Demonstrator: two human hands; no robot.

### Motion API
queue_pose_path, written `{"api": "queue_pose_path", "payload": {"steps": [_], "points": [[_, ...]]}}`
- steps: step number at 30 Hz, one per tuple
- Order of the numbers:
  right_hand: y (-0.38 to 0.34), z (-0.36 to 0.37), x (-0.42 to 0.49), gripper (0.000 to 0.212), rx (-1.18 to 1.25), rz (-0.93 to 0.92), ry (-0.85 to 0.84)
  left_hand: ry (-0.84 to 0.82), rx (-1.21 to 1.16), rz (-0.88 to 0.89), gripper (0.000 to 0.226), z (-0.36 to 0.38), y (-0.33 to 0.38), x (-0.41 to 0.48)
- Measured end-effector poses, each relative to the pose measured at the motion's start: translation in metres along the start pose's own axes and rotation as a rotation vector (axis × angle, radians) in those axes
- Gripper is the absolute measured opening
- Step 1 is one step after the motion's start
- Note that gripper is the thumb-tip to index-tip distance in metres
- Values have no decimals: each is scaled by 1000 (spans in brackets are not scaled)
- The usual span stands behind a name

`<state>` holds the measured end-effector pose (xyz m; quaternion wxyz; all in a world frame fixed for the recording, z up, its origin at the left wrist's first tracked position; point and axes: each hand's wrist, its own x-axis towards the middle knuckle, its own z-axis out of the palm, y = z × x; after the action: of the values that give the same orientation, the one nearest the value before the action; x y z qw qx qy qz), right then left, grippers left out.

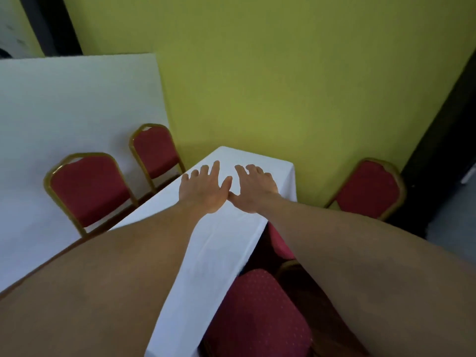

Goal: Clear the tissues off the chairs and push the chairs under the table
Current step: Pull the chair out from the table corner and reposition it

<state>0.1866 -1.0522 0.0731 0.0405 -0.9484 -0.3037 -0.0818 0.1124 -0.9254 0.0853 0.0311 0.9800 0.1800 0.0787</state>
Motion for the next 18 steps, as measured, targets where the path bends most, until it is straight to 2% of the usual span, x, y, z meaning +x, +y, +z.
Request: {"api": "queue_pose_path", "payload": {"steps": [5, 11, 18], "points": [[87, -30, -29, 80, -36, 208, 13, 6, -13, 231, 69, -1, 92, 24], [158, -45, -80, 79, -51, 395, 18, -52, -14, 424, 69, 11, 171, 14], [226, -59, -119, 89, -89, 489, 12, -76, -40, 510, 70, 13, 241, 15]]}}
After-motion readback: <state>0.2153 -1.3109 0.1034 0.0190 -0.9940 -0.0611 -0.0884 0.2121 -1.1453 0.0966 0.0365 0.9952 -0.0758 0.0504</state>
